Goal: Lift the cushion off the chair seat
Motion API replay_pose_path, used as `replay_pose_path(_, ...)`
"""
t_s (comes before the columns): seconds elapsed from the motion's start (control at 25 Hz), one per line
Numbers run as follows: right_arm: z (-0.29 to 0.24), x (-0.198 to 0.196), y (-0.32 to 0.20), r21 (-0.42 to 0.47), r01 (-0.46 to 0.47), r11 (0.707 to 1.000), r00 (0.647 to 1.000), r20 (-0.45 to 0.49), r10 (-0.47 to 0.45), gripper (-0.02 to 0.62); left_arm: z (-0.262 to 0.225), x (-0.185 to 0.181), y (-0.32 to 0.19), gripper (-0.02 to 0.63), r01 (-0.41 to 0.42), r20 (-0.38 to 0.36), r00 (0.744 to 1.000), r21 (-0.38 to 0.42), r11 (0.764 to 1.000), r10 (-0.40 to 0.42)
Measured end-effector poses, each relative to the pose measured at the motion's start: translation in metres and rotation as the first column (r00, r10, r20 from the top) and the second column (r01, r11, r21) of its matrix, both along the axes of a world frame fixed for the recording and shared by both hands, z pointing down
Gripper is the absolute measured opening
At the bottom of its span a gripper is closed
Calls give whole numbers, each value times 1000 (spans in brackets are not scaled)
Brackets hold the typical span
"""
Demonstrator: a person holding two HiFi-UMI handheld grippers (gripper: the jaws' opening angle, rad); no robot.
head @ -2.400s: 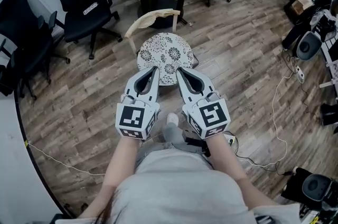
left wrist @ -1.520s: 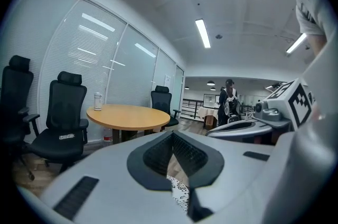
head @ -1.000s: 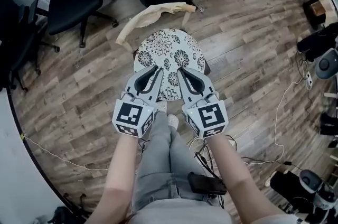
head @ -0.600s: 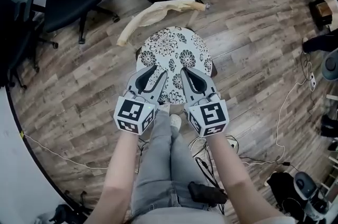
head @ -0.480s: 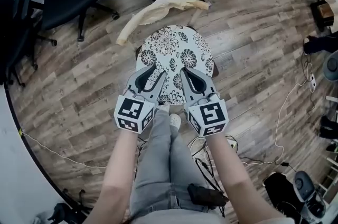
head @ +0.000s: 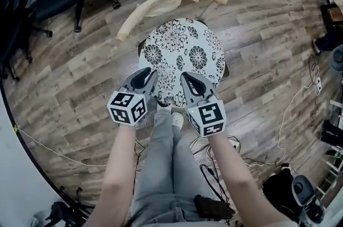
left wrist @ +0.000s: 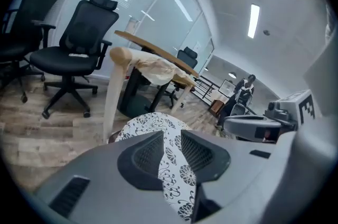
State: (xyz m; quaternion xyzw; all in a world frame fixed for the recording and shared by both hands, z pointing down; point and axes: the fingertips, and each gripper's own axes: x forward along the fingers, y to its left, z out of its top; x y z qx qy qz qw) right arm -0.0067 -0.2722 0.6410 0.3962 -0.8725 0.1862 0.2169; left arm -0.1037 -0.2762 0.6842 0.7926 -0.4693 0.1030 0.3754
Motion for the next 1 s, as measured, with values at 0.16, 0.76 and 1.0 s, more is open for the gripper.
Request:
replay_pose_path(0.16, 27, -8, 6, -40, 15, 999, 1000, -12, -15, 26, 40, -22, 6, 105, 44, 22, 999, -76, 996, -43)
replay_pose_path(0.76, 91, -30, 19, -124, 63, 990, 997, -31, -68, 26, 149, -52, 24, 207, 60, 102, 994, -314, 948, -29)
replay_pose_path(1.0, 103, -27, 28, -154, 59, 986, 997, -38, -65, 25, 171, -44, 24, 207, 43, 87, 996, -379, 925, -11)
